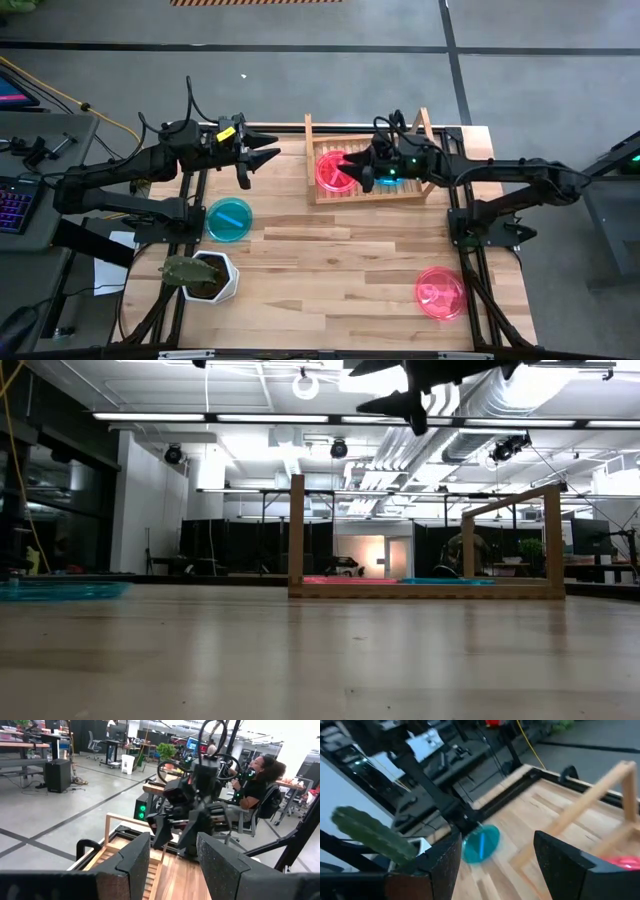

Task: Place and stack plates onto a shelf
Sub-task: Stack the blue plate on top of the other blue plates on the shelf

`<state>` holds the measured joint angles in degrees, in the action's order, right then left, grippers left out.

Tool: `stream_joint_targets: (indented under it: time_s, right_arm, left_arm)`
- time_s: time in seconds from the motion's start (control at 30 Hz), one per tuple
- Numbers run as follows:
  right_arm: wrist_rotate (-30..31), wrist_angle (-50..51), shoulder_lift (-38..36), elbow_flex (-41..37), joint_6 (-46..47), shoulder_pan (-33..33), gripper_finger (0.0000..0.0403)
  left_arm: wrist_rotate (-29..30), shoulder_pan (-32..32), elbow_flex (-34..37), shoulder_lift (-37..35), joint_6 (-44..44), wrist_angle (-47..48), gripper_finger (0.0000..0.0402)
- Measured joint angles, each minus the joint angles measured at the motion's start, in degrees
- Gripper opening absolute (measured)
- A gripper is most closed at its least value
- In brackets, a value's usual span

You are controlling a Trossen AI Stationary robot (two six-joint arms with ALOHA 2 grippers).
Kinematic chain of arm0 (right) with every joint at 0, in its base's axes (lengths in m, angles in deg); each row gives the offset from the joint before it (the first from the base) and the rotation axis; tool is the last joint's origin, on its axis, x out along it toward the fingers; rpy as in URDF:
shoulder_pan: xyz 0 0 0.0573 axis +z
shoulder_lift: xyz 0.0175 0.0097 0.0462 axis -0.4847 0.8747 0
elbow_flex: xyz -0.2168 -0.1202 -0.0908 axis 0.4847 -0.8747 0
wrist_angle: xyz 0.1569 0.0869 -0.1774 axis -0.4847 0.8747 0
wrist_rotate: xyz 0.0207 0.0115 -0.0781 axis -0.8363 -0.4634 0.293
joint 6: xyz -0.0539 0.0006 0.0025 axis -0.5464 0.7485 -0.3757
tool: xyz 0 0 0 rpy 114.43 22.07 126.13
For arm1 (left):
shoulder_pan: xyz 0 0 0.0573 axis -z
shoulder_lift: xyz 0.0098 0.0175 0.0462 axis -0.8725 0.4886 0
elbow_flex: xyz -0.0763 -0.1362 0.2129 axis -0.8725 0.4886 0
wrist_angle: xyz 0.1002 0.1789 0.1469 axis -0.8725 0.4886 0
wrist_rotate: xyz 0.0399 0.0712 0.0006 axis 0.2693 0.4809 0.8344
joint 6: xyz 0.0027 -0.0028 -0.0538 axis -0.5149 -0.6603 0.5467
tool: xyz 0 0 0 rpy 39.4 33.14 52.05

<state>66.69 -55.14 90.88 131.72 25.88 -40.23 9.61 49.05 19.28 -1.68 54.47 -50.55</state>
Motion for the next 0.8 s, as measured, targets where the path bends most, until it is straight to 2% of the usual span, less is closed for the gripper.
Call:
stream_joint_targets:
  time_s: [0.13,0.23,0.27,0.5,0.63,0.73,0.8]
  right_arm:
    - [0.17,-1.39,-0.02,0.00,0.17,0.65,0.0234]
    - [0.22,-1.40,-0.02,0.00,0.66,0.56,0.0234]
    - [0.20,-1.41,-0.02,0.00,0.84,0.45,0.0234]
    - [0.18,-1.12,-0.02,0.00,1.28,0.36,0.0234]
    - [0.18,-1.01,-0.02,0.00,1.29,0.36,0.0234]
    - [0.16,-1.01,-0.02,0.00,1.73,0.36,0.0234]
    - [-0.09,-0.97,-0.02,-0.01,1.71,0.40,0.0234]
  left_arm:
    - [0.05,0.00,0.00,0.00,0.32,-0.06,0.0152]
    - [1.44,0.00,-0.31,0.29,7.32,0.65,0.0152]
    - [1.38,-0.02,-1.36,0.79,9.22,3.50,0.0151]
    - [-0.43,-0.39,-14.12,7.91,3.40,45.02,0.0143]
    - [-1.61,-0.42,-14.34,13.27,-5.10,62.08,0.0137]
    - [-3.56,-0.66,-12.08,17.33,-19.65,69.20,0.0133]
    - [-3.78,-0.66,-9.99,19.72,-29.75,69.78,0.0129]
